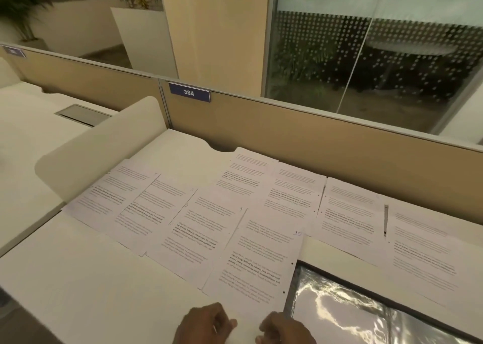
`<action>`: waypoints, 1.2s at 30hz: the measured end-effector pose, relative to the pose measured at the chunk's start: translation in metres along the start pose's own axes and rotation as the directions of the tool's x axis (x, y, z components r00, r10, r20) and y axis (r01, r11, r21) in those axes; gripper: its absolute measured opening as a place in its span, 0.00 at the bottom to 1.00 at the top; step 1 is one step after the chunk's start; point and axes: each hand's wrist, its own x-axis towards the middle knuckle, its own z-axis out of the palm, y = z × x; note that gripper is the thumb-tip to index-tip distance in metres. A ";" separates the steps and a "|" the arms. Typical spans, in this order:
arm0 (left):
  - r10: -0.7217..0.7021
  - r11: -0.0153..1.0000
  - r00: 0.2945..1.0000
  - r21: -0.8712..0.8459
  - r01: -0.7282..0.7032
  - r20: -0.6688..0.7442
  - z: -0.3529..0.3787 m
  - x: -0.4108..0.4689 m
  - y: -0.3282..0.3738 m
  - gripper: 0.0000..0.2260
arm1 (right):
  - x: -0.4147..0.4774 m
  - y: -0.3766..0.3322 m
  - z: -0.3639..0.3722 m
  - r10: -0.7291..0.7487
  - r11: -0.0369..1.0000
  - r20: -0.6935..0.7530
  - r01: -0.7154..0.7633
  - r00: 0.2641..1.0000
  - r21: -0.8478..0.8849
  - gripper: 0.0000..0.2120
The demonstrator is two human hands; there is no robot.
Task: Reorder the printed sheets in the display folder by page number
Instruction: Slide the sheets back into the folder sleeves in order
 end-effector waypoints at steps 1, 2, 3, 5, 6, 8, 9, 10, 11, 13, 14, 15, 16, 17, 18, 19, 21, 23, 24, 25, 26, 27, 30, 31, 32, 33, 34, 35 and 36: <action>-0.021 1.000 0.999 0.010 0.022 -0.042 -0.010 0.003 -0.001 0.20 | 0.004 -0.018 -0.003 -0.036 0.999 -0.025 0.036 0.999 0.000 0.22; -0.049 0.999 0.995 -0.003 0.049 -0.084 -0.014 0.011 -0.005 0.20 | 0.002 -0.022 -0.009 -0.098 0.995 -0.072 0.099 0.993 0.016 0.20; -0.048 0.999 0.990 -0.023 0.046 -0.136 -0.020 0.018 -0.010 0.19 | -0.009 -0.037 -0.022 -0.146 0.988 -0.093 0.149 0.985 0.025 0.15; -0.047 0.999 0.983 0.000 0.047 -0.179 -0.034 0.035 -0.019 0.18 | -0.012 -0.061 -0.041 -0.194 0.976 -0.181 0.208 0.964 0.062 0.13; -0.040 0.999 0.982 0.006 0.042 -0.184 -0.041 0.045 -0.020 0.18 | -0.009 -0.070 -0.057 -0.223 0.972 -0.199 0.234 0.954 0.031 0.13; 0.000 1.000 0.980 0.026 0.006 -0.198 -0.056 0.068 -0.020 0.18 | 0.015 -0.083 -0.061 -0.179 0.982 -0.249 0.190 0.952 0.020 0.13; 0.015 1.000 0.979 0.028 -0.010 -0.205 -0.065 0.080 -0.020 0.18 | 0.023 -0.092 -0.068 -0.153 0.982 -0.251 0.175 0.956 0.065 0.13; 0.028 0.999 0.977 0.026 -0.023 -0.210 -0.074 0.093 -0.019 0.17 | 0.035 -0.098 -0.072 -0.154 0.979 -0.281 0.185 0.947 0.089 0.13; 0.055 0.998 0.976 0.033 -0.049 -0.213 -0.082 0.108 -0.018 0.17 | 0.045 -0.104 -0.077 -0.167 0.971 -0.321 0.213 0.932 0.113 0.14; 0.132 0.991 0.967 0.049 -0.124 -0.219 -0.101 0.138 -0.015 0.17 | 0.065 -0.119 -0.088 -0.145 0.966 -0.369 0.212 0.918 0.146 0.14; 0.172 0.985 0.961 0.055 -0.164 -0.215 -0.109 0.152 -0.014 0.17 | 0.074 -0.127 -0.094 -0.138 0.965 -0.371 0.209 0.919 0.160 0.12; 0.202 0.979 0.957 0.064 -0.192 -0.209 -0.119 0.168 -0.013 0.17 | 0.084 -0.136 -0.100 -0.118 0.962 -0.386 0.202 0.915 0.183 0.10; 0.221 0.975 0.953 0.071 -0.210 -0.209 -0.129 0.185 -0.012 0.17 | 0.095 -0.147 -0.106 -0.105 0.959 -0.404 0.201 0.909 0.201 0.08; 0.235 0.972 0.951 0.076 -0.224 -0.203 -0.138 0.203 -0.012 0.17 | 0.105 -0.157 -0.111 -0.095 0.950 -0.420 0.208 0.903 0.232 0.06; 0.246 0.969 0.950 0.084 -0.234 -0.192 -0.148 0.221 -0.011 0.17 | 0.118 -0.166 -0.116 -0.075 0.944 -0.436 0.205 0.897 0.259 0.06; 0.255 0.966 0.949 0.091 -0.242 -0.185 -0.158 0.239 -0.010 0.17 | 0.131 -0.174 -0.121 -0.064 0.938 -0.455 0.209 0.888 0.277 0.05; 0.248 0.968 0.956 0.078 -0.239 -0.155 -0.177 0.274 -0.007 0.17 | 0.154 -0.187 -0.129 -0.018 0.935 -0.493 0.190 0.870 0.301 0.06; 0.212 0.977 0.970 0.066 -0.205 -0.120 -0.193 0.307 0.000 0.16 | 0.177 -0.200 -0.138 0.033 0.931 -0.513 0.160 0.858 0.327 0.05; 0.193 0.981 0.975 0.054 -0.188 -0.110 -0.199 0.322 0.005 0.16 | 0.188 -0.207 -0.144 0.063 0.927 -0.519 0.142 0.853 0.347 0.05; 0.176 0.984 0.979 0.044 -0.172 -0.106 -0.205 0.336 0.010 0.15 | 0.198 -0.214 -0.149 0.083 0.924 -0.524 0.132 0.848 0.359 0.06; 0.166 0.986 0.980 0.043 -0.162 -0.105 -0.208 0.350 0.016 0.15 | 0.207 -0.220 -0.154 0.097 0.931 -0.534 0.113 0.840 0.346 0.07; 0.161 0.987 0.982 0.043 -0.157 -0.100 -0.211 0.363 0.021 0.15 | 0.218 -0.224 -0.159 0.098 0.947 -0.553 0.092 0.828 0.306 0.09; 0.127 0.991 0.990 -0.030 -0.128 -0.054 -0.210 0.403 0.038 0.16 | 0.245 -0.235 -0.168 0.085 0.988 -0.573 0.004 0.815 0.153 0.22; 0.104 0.993 0.994 -0.056 -0.106 -0.038 -0.207 0.416 0.043 0.19 | 0.252 -0.238 -0.169 0.070 0.995 -0.561 -0.015 0.825 0.103 0.26; 0.073 0.993 0.997 -0.087 -0.076 -0.028 -0.202 0.428 0.048 0.20 | 0.259 -0.240 -0.170 0.062 0.998 -0.540 -0.042 0.839 0.049 0.30; 0.036 0.991 0.999 -0.125 -0.038 -0.021 -0.197 0.439 0.052 0.22 | 0.264 -0.241 -0.170 0.059 0.998 -0.524 -0.069 0.850 0.000 0.33; -0.004 0.987 1.000 -0.164 0.001 -0.013 -0.192 0.447 0.057 0.25 | 0.269 -0.242 -0.170 0.066 0.995 -0.511 -0.098 0.857 -0.035 0.35; -0.041 0.980 0.999 -0.194 0.039 -0.007 -0.188 0.454 0.061 0.27 | 0.273 -0.242 -0.170 0.070 0.991 -0.506 -0.117 0.860 -0.063 0.36; -0.073 0.975 0.997 -0.212 0.071 -0.003 -0.184 0.461 0.065 0.29 | 0.278 -0.242 -0.169 0.069 0.987 -0.502 -0.131 0.862 -0.089 0.37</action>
